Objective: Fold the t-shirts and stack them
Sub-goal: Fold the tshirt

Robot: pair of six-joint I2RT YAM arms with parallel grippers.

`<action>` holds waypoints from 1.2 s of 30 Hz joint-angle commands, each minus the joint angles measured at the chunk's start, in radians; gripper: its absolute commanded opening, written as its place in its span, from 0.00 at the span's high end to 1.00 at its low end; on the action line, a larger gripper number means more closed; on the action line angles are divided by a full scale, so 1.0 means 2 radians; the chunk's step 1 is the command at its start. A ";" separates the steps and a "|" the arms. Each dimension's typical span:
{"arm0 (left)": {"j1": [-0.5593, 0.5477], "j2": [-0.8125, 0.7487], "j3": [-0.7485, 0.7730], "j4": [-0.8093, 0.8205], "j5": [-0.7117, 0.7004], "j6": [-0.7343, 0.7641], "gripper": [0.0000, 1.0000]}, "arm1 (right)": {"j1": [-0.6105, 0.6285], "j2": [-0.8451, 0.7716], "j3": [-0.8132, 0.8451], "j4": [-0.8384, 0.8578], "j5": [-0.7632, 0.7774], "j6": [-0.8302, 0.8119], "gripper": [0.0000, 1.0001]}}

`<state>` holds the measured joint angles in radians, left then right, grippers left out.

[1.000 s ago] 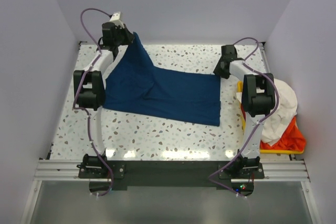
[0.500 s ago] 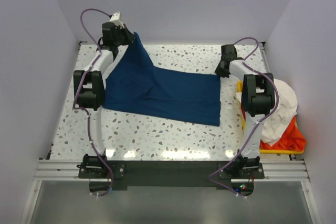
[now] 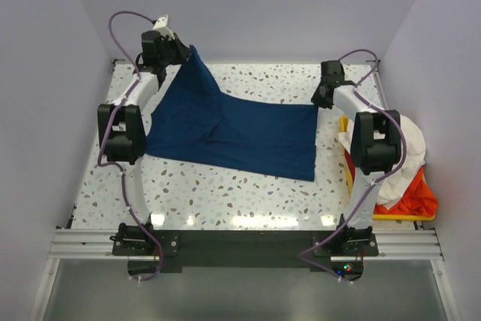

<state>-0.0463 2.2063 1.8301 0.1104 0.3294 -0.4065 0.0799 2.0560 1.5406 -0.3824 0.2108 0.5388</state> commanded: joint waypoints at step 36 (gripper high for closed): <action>0.015 -0.364 -0.390 -0.118 -0.192 -0.130 1.00 | -0.005 -0.246 -0.245 0.059 -0.018 0.016 1.00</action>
<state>-0.0334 1.5341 1.0847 -0.0998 -0.0166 -0.6003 0.0772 1.6173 1.0691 -0.3054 0.1650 0.5674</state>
